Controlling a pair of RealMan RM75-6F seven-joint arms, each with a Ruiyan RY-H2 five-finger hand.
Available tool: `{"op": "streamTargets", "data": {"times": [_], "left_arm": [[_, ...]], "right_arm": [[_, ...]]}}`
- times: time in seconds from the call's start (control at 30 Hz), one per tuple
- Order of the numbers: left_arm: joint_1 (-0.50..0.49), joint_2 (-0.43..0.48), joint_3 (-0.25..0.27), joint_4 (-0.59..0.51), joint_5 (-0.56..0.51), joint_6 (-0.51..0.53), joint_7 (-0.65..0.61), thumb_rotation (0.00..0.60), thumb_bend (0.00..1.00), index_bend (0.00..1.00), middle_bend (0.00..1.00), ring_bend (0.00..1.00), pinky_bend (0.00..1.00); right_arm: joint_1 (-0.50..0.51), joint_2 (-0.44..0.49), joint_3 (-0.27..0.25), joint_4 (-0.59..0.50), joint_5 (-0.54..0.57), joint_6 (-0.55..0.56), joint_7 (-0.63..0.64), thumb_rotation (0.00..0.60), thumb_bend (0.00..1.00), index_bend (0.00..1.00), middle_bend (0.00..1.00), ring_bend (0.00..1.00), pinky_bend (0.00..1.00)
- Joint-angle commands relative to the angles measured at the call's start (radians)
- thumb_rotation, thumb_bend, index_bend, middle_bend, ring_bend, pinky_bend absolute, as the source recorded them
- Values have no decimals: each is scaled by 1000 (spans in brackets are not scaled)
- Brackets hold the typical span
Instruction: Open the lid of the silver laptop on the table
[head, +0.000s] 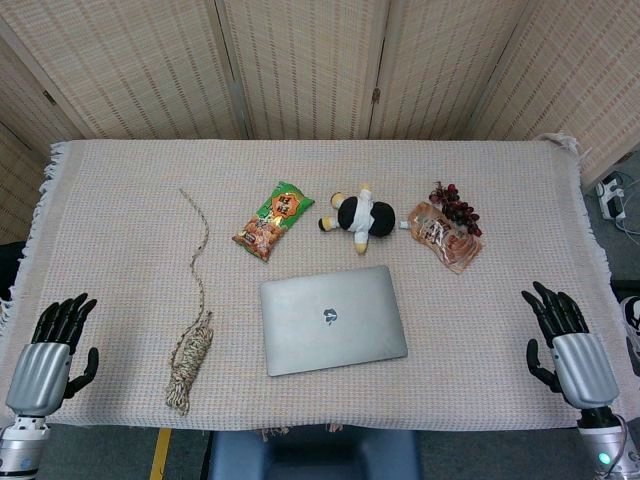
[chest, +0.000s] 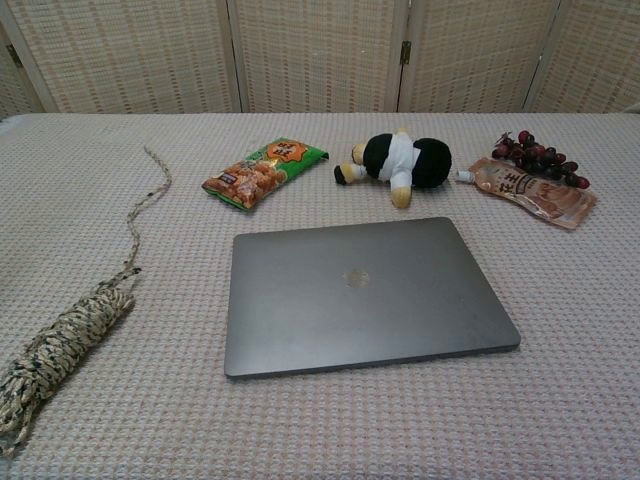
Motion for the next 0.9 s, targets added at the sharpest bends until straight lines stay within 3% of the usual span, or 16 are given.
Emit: {"op": "streamTargets", "data": {"times": [0.03, 0.2, 0.4, 0.73, 0.9], "left_arm": [[-3, -2, 0, 4, -1, -9, 3, 600, 638, 44, 76, 14, 0], [-6, -5, -1, 9, 0, -19, -3, 600, 639, 44, 76, 14, 0], [-6, -5, -1, 16, 3, -20, -20, 600, 639, 44, 76, 14, 0], [4, 1, 10, 12, 26, -5, -24, 600, 639, 43, 76, 14, 0], [12, 7, 17, 9, 44, 10, -34, 600, 639, 43, 76, 14, 0]], "right_arm": [[0, -4, 10, -6, 3, -9, -14, 600, 648, 0, 0, 0, 0], [3, -4, 17, -19, -15, -23, -35, 600, 590, 0, 0, 0, 0], [54, -7, 21, -45, -71, -97, -96, 600, 441, 0, 0, 0, 0], [251, -122, 55, -114, -97, -419, -315, 600, 274, 0, 0, 0, 0], [323, -224, 74, -93, -50, -548, -398, 600, 264, 0, 0, 0, 0]]}}
